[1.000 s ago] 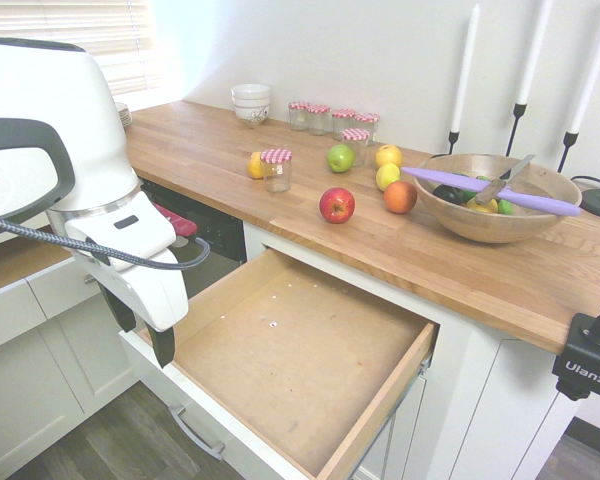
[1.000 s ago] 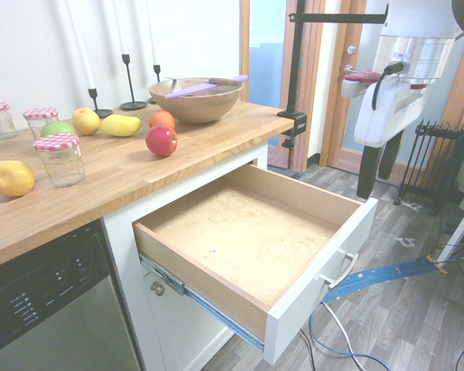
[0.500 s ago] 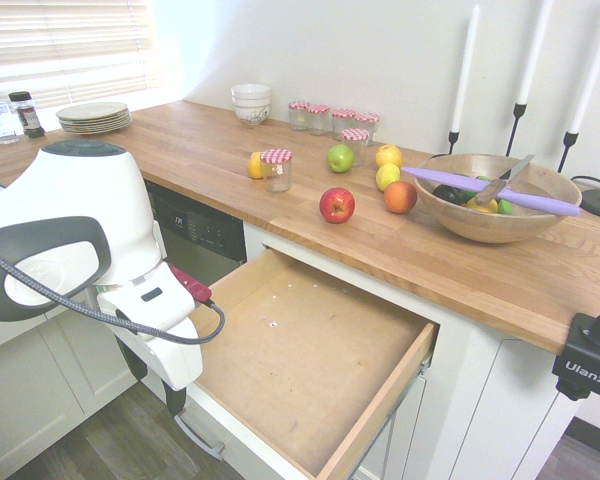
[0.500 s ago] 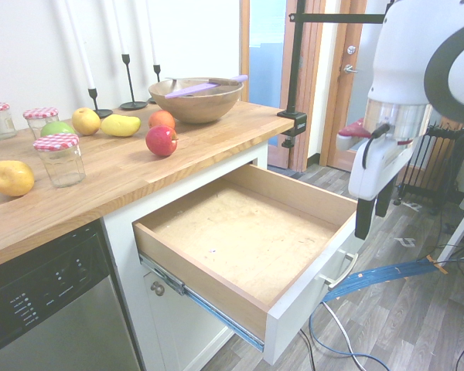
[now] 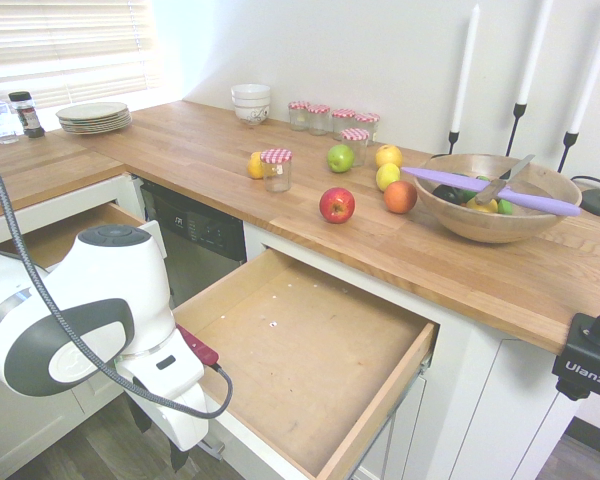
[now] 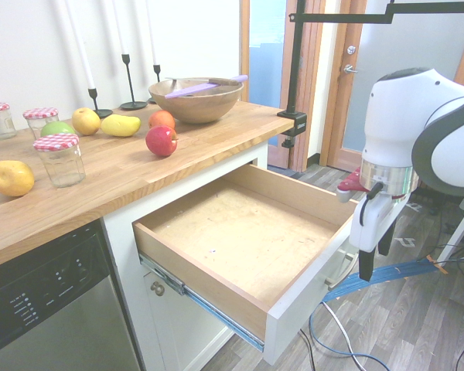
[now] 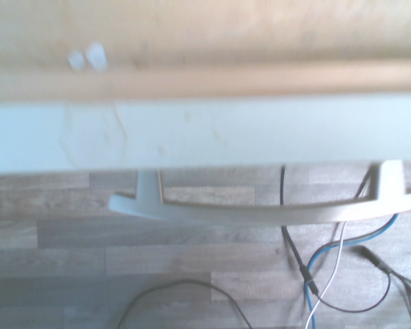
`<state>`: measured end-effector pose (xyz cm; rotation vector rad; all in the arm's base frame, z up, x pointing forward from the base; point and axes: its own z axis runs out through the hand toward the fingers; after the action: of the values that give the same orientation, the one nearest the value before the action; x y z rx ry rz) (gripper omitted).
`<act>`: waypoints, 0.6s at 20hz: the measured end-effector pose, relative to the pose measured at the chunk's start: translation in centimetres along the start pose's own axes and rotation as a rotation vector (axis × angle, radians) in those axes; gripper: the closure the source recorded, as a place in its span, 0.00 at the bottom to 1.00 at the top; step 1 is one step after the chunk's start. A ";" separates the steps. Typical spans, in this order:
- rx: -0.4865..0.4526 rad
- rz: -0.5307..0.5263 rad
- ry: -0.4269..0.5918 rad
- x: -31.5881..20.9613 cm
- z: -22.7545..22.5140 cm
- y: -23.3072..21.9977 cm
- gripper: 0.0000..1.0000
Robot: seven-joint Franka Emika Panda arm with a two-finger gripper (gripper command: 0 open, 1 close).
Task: Close the drawer
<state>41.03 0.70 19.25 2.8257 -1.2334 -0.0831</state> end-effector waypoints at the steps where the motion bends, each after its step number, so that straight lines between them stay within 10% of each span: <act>1: -0.003 -0.003 -0.004 -0.2 0.7 0.0 0.00; 6: 0.009 0.002 -0.005 -0.6 3.4 -0.3 0.00; 7: 0.015 0.004 0.003 -0.4 3.7 -0.2 1.00; 12: 0.042 0.013 0.035 0.0 4.9 -0.1 1.00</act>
<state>40.74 0.64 14.34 2.8408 -1.2604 -0.0070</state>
